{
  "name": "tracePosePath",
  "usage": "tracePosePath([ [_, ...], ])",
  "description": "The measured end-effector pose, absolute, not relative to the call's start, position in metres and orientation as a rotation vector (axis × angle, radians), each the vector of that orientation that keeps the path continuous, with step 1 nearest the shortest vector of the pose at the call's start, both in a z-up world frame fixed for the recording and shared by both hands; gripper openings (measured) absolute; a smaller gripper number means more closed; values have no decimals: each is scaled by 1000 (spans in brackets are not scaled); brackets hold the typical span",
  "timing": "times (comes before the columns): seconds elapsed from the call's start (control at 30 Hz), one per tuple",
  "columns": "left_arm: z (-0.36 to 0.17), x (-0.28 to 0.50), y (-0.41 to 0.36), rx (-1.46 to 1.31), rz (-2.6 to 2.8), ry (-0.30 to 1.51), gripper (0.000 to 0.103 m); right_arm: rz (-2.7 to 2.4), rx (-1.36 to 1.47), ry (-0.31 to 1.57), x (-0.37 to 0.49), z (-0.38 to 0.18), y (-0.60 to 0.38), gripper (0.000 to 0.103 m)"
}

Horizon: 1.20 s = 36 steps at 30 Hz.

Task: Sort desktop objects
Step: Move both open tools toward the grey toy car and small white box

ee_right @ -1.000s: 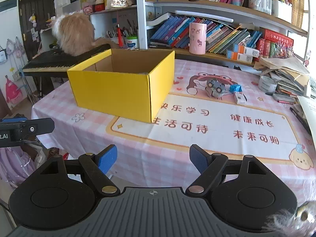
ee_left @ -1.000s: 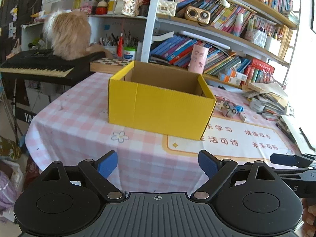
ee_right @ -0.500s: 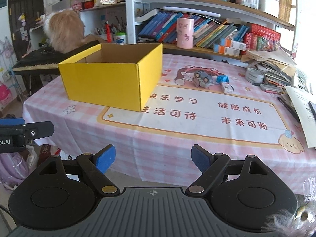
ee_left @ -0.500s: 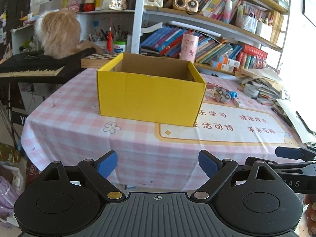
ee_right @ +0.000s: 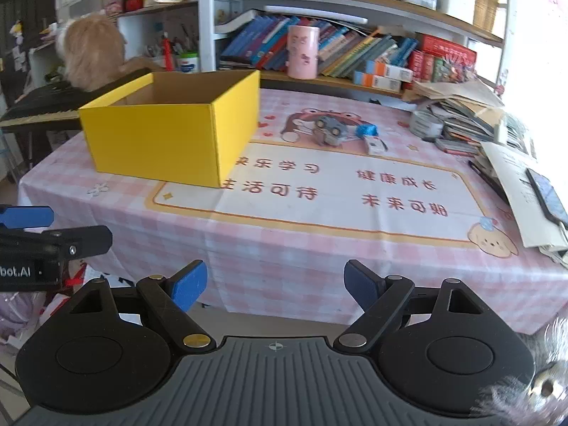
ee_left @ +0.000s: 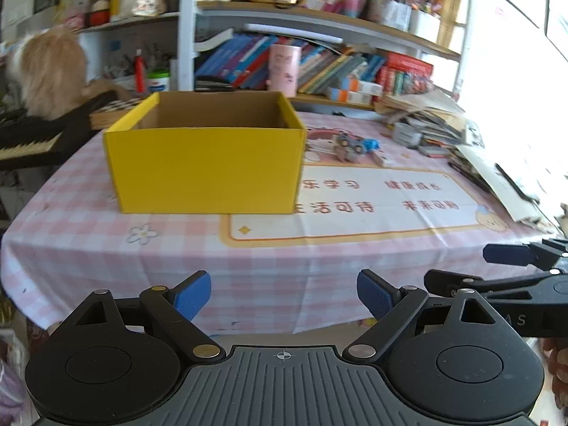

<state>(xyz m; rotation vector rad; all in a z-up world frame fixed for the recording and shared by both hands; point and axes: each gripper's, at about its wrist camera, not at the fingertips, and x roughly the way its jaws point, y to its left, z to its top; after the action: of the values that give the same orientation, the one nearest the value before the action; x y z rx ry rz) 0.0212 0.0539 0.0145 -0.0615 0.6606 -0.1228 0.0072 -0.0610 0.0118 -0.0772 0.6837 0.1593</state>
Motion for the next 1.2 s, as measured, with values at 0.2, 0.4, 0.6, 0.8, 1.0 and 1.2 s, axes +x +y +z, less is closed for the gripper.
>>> tracePosePath([
  [0.2,13,29,46,-52,-152,665,92,116,-56,701,9,10,-73,83],
  [0.4,12,40,38,-61,-161,668,92,98,-62,707,14,9,-81,83],
  [0.6,14,53,24,-37,-192,665,92,72,-55,710,23,10,-93,84],
  [0.8,13,68,11,-20,-222,669,92,48,-48,719,33,9,-106,84],
  [1.0,9,83,-10,7,-271,681,92,17,-40,726,42,7,-121,84],
  [1.2,6,98,-27,18,-291,685,92,-12,-26,738,54,4,-138,84],
])
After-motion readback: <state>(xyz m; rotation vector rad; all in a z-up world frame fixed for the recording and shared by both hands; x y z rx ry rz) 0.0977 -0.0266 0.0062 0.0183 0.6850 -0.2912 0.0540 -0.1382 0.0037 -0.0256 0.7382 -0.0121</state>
